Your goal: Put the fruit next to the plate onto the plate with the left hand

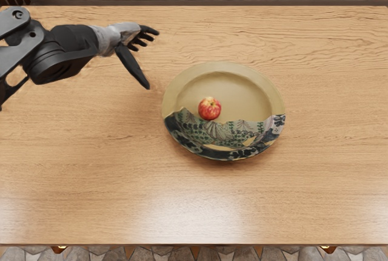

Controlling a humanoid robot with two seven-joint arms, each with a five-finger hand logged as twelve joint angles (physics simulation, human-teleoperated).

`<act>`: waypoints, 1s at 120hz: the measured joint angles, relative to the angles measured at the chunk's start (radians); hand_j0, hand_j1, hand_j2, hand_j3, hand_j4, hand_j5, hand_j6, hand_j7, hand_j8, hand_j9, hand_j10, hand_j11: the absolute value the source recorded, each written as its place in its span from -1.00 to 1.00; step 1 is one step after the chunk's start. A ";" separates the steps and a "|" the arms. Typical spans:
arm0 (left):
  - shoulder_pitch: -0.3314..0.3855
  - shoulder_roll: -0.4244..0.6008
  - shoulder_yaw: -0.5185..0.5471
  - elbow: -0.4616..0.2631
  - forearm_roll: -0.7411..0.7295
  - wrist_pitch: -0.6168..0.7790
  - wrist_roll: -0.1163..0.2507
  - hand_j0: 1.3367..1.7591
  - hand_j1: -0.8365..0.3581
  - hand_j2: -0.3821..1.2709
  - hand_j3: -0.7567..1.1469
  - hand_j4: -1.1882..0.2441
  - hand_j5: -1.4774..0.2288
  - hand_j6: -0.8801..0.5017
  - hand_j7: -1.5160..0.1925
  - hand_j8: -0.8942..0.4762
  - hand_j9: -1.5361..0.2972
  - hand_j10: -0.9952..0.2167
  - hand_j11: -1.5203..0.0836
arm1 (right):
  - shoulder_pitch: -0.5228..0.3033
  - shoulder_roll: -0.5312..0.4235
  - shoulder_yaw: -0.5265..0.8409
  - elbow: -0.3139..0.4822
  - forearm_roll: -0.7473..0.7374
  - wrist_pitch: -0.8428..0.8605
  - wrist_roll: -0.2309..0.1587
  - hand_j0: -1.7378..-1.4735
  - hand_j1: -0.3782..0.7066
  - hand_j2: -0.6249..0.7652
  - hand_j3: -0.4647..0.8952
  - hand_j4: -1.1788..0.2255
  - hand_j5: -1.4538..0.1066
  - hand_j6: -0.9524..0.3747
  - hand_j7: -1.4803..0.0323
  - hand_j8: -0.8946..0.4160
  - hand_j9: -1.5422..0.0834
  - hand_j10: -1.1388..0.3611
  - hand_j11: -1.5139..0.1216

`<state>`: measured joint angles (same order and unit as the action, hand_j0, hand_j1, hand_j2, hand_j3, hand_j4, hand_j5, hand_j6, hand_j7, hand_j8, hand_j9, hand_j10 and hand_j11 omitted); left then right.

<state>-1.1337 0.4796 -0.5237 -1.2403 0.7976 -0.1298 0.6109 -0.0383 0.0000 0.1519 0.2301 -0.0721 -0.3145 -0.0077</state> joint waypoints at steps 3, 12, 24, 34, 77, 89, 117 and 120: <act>0.000 0.026 -0.002 0.000 -0.034 -0.003 0.000 0.52 0.79 -0.50 -0.20 0.51 0.57 0.13 0.62 0.16 0.53 0.48 0.73 | 0.000 0.000 0.000 0.000 0.000 0.000 0.000 -0.40 -0.95 -0.10 -0.32 0.68 0.86 0.43 0.96 0.36 0.90 0.52 0.85; 0.001 0.078 -0.005 0.001 -0.134 -0.043 0.000 0.52 0.84 -0.51 -0.20 0.55 0.61 0.16 0.65 0.19 0.56 0.52 0.77 | 0.000 0.000 0.000 0.000 0.000 0.000 0.000 -0.40 -0.95 -0.10 -0.32 0.68 0.86 0.43 0.96 0.36 0.90 0.52 0.85; 0.016 0.137 -0.009 0.000 -0.248 -0.111 0.000 0.52 0.88 -0.52 -0.20 0.58 0.65 0.19 0.69 0.23 0.60 0.55 0.81 | 0.000 0.000 0.000 0.000 0.000 0.000 0.000 -0.40 -0.95 -0.10 -0.32 0.68 0.86 0.43 0.96 0.36 0.90 0.52 0.85; 0.115 0.160 -0.052 0.000 -0.307 -0.199 0.000 0.52 0.90 -0.52 -0.20 0.60 0.66 0.21 0.71 0.24 0.61 0.57 0.83 | 0.000 0.000 0.000 0.000 0.000 0.000 0.000 -0.40 -0.95 -0.10 -0.32 0.68 0.86 0.43 0.96 0.36 0.90 0.52 0.85; 0.318 0.273 -0.286 0.035 -0.581 -0.460 0.000 0.52 0.94 -0.53 -0.20 0.63 0.70 0.24 0.74 0.27 0.64 0.60 0.86 | 0.000 0.000 0.000 0.001 0.000 0.000 0.000 -0.40 -0.95 -0.10 -0.32 0.68 0.86 0.43 0.96 0.36 0.90 0.52 0.85; 0.353 0.273 -0.299 0.067 -0.612 -0.473 0.000 0.52 0.94 -0.53 -0.20 0.63 0.70 0.24 0.74 0.27 0.65 0.61 0.86 | 0.001 0.000 0.000 0.001 0.000 0.000 0.000 -0.40 -0.95 -0.10 -0.32 0.68 0.86 0.43 0.96 0.36 0.90 0.52 0.85; 0.373 0.264 -0.312 0.177 -0.628 -0.481 0.000 0.52 0.95 -0.53 -0.20 0.63 0.70 0.25 0.74 0.28 0.65 0.61 0.86 | 0.001 0.000 0.000 0.002 0.000 0.000 0.000 -0.40 -0.95 -0.10 -0.32 0.68 0.86 0.43 0.96 0.36 0.90 0.52 0.85; 0.373 0.264 -0.312 0.182 -0.628 -0.481 0.000 0.52 0.95 -0.53 -0.20 0.63 0.70 0.25 0.74 0.28 0.65 0.61 0.86 | 0.001 0.000 0.000 0.002 0.000 0.000 0.000 -0.40 -0.95 -0.10 -0.32 0.68 0.86 0.43 0.96 0.36 0.90 0.52 0.85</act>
<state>-0.7608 0.7440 -0.8357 -1.0587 0.1696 -0.6107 0.6109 -0.0373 0.0000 0.1519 0.2316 -0.0724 -0.3145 -0.0077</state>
